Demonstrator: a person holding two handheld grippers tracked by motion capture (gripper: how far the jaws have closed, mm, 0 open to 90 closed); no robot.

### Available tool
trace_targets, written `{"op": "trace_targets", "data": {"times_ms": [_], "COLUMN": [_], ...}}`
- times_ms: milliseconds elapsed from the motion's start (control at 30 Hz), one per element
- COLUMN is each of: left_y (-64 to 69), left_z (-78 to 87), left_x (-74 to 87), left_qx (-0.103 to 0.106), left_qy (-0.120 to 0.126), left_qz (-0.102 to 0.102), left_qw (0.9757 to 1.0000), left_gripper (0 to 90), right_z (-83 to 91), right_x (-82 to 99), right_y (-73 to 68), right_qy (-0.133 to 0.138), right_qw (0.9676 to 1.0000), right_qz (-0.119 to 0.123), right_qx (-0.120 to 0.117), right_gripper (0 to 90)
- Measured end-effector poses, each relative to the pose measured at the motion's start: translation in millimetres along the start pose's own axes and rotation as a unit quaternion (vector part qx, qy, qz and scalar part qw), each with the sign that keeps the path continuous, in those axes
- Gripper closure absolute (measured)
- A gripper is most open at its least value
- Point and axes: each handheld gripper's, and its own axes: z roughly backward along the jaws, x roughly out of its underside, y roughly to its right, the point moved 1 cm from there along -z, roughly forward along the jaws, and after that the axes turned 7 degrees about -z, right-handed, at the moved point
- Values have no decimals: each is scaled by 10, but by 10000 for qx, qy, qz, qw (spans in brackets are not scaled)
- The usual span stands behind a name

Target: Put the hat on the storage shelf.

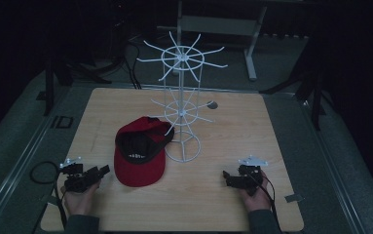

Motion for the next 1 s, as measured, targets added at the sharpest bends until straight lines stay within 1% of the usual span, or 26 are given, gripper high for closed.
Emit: {"op": "trace_targets", "data": {"times_ms": [67,100,133,167,233,267,300,333,367,433,467,500,567,600,633,667,733,767,833,867,900,933,967,1000], "left_y": [9,15,26,26,62,62,99,122,144,186,210,210,260,320,353,353,412,453,463,469,474,477,484,490], "left_z": [39,65,115,115,207,207,274,307,336,379,392,392,393,367,345,345,293,234,204,171,134,93,52,17], "left_x": [-3,-6,-26,-26,-83,-83,-126,-144,-160,-182,-190,-190,-204,-213,-215,-215,-208,-194,-185,-177,-170,-162,-153,-143], "left_qx": [106,122,260,260,420,420,522,568,665,890,970,970,1102,1179,1200,1200,1146,1118,1139,1201,1230,1197,1174,1202], "left_qy": [85,140,250,250,419,419,507,542,583,701,733,733,670,575,515,515,400,296,266,242,195,102,46,-18], "left_qz": [19,-9,14,14,45,45,3,-27,-59,-97,-123,-123,-222,-340,-397,-397,-540,-597,-607,-589,-608,-664,-668,-680], "left_qw": [9999,9998,9993,9993,9982,9982,9973,9969,9961,9935,9925,9925,9914,9908,9906,9906,9911,9915,9913,9907,9904,9905,9908,9904], "left_gripper": [452,454,456,456,456,456,456,456,454,450,448,445,435,433,432,429,426,421,415,413,413,414,419,419], "right_z": [-1,-1,-1,-1,0,0,1,2,1,1,2,2,1,1,1,1,1,1,1,1,1,1,1,1], "right_x": [-1,-1,-1,-1,0,1,2,2,2,2,2,2,1,1,1,1,1,1,1,1,1,1,1,1], "right_y": [0,0,0,0,0,-1,-1,-1,-1,-1,-1,-1,-1,-1,-1,-1,-1,-1,-1,-1,-1,-1,-1,-1], "right_qy": [1,2,1,1,1,1,0,0,2,1,0,0,1,2,0,0,1,1,2,1,1,1,2,2], "right_qw": [10000,10000,10000,10000,10000,10000,10000,10000,10000,10000,10000,10000,10000,10000,10000,10000,10000,10000,10000,10000,10000,10000,10000,10000], "right_qz": [2,4,3,3,3,1,0,4,2,2,3,3,0,0,0,0,1,0,2,1,1,1,2,2], "right_qx": [-1,-2,-1,-1,-2,-1,-2,0,-2,-2,-1,-1,-2,-3,-2,-2,-3,-2,-2,-2,-2,-3,-3,-3], "right_gripper": [134,134,134,134,134,134,134,134,134,134,134,134,134,134,134,134,134,134,134,134,134,134,134,134]}}
